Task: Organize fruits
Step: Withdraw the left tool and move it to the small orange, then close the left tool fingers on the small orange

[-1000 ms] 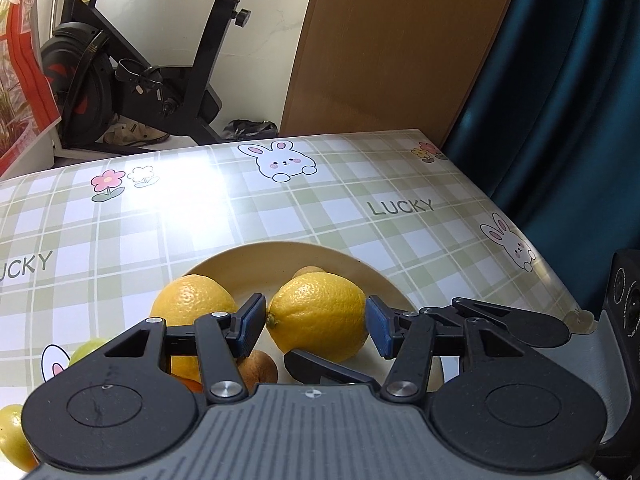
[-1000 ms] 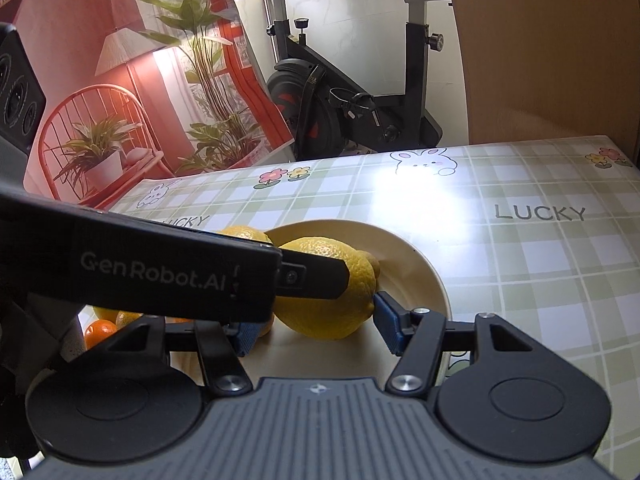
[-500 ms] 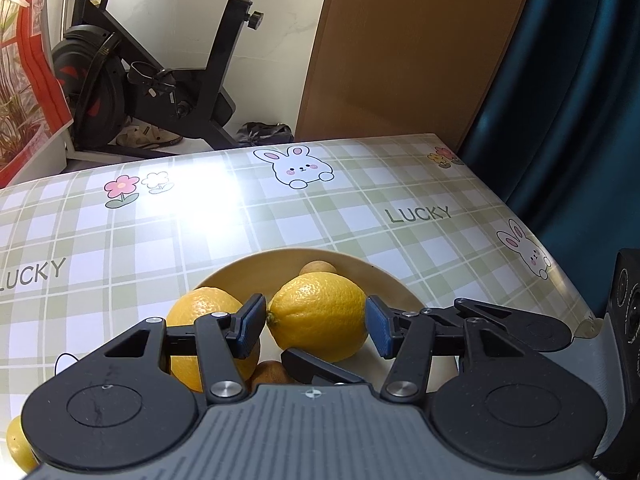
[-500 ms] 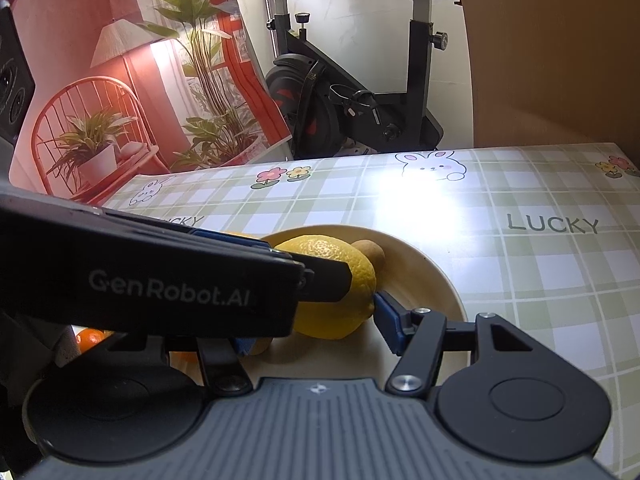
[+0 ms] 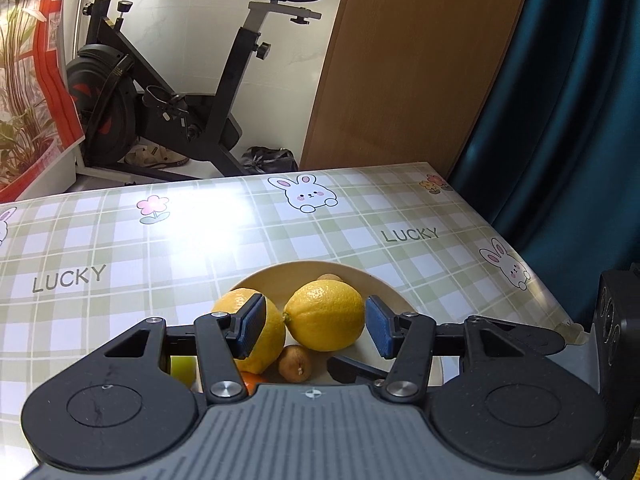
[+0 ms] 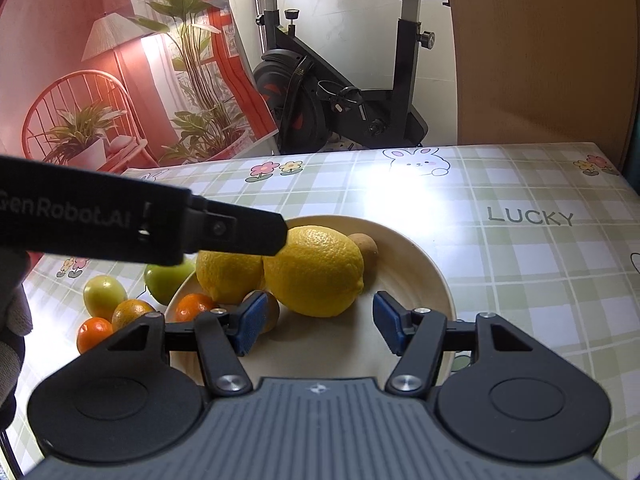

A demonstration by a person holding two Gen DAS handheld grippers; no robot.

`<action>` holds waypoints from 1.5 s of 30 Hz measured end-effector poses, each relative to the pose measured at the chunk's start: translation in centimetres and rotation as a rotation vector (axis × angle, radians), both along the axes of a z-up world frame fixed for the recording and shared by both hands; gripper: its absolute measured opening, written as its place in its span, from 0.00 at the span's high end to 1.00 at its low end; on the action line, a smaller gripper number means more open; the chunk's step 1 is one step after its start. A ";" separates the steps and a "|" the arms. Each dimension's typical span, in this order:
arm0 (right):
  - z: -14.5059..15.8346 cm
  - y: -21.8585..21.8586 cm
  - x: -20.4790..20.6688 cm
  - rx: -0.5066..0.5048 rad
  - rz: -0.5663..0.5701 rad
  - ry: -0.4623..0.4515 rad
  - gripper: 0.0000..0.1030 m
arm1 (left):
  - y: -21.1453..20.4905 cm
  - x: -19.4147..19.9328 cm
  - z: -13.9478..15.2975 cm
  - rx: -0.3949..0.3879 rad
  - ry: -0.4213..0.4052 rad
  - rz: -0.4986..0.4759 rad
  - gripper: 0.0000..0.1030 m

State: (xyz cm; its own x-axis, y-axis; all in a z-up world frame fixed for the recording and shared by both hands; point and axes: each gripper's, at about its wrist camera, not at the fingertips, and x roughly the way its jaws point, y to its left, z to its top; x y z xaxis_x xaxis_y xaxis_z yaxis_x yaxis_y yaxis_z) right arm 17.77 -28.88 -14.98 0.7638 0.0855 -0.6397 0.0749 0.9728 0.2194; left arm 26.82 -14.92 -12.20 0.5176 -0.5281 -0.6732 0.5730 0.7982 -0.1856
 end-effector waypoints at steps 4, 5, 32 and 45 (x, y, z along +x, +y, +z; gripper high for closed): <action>0.8 0.6 -1.8 0.006 -0.009 -0.027 0.40 | 2.5 -1.1 1.0 -0.006 -0.024 0.004 0.44; 1.0 0.8 -2.2 0.008 -0.008 -0.035 0.40 | 3.1 -1.3 1.1 -0.006 -0.027 0.006 0.44; -0.2 11.6 -4.8 -0.023 0.233 -0.029 0.49 | 12.6 -4.5 -1.7 -0.010 0.028 0.061 0.46; -1.1 10.8 -5.3 0.026 0.194 0.004 0.49 | 12.1 -4.9 -4.4 -0.048 0.121 0.037 0.46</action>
